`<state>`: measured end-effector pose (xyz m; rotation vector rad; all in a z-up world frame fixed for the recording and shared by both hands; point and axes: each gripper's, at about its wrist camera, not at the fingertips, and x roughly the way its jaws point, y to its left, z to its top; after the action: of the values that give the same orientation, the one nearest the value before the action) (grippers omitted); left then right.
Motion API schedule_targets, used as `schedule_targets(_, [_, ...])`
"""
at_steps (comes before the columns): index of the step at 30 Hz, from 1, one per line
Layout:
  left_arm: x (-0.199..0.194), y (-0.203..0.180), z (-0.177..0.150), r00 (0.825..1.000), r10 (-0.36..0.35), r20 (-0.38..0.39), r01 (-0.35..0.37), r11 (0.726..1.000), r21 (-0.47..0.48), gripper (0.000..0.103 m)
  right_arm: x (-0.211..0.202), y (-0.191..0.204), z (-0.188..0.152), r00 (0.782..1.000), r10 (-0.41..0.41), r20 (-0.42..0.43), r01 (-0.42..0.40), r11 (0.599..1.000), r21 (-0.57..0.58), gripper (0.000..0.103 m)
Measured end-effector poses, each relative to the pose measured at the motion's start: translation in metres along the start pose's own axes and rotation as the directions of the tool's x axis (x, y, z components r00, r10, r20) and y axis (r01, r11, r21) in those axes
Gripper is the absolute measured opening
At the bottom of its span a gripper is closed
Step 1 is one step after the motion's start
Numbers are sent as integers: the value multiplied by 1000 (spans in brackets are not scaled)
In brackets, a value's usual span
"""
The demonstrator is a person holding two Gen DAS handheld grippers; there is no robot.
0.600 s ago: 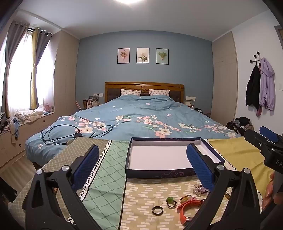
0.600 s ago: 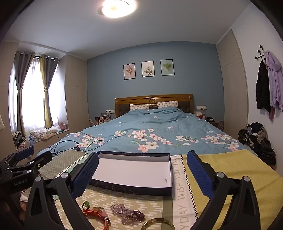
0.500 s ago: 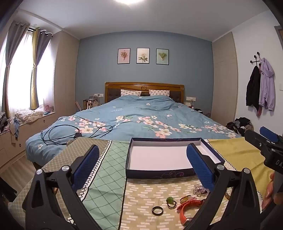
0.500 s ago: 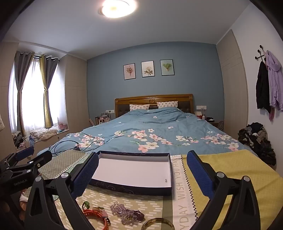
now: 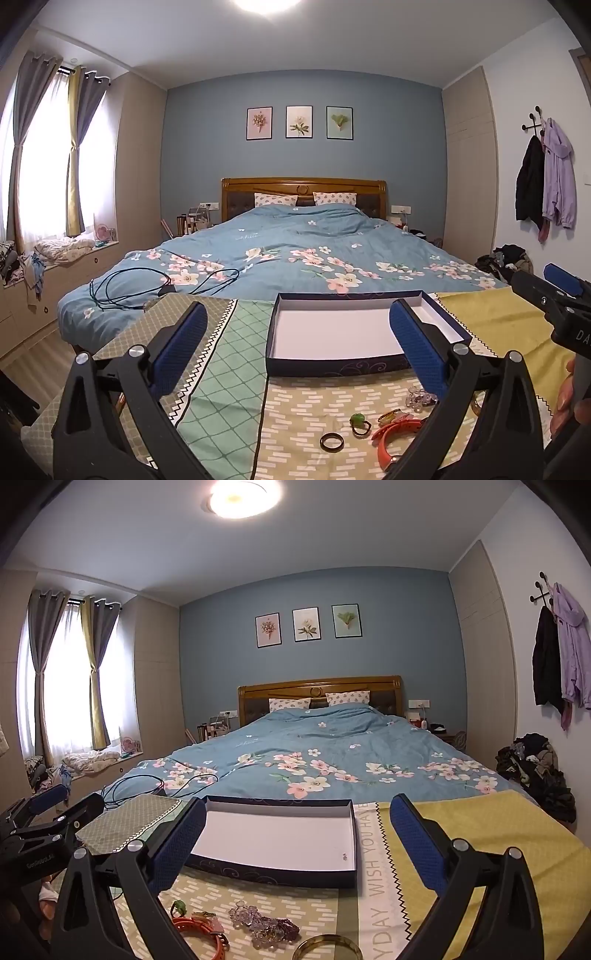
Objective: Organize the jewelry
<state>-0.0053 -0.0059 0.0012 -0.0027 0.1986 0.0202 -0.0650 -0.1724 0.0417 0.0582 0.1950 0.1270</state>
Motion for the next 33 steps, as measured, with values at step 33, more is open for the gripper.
schedule_targets(33, [-4, 3, 1, 1000, 5, 12, -5, 1000, -1, 97, -3, -6, 1, 1000, -2, 3, 2, 1000, 6, 96])
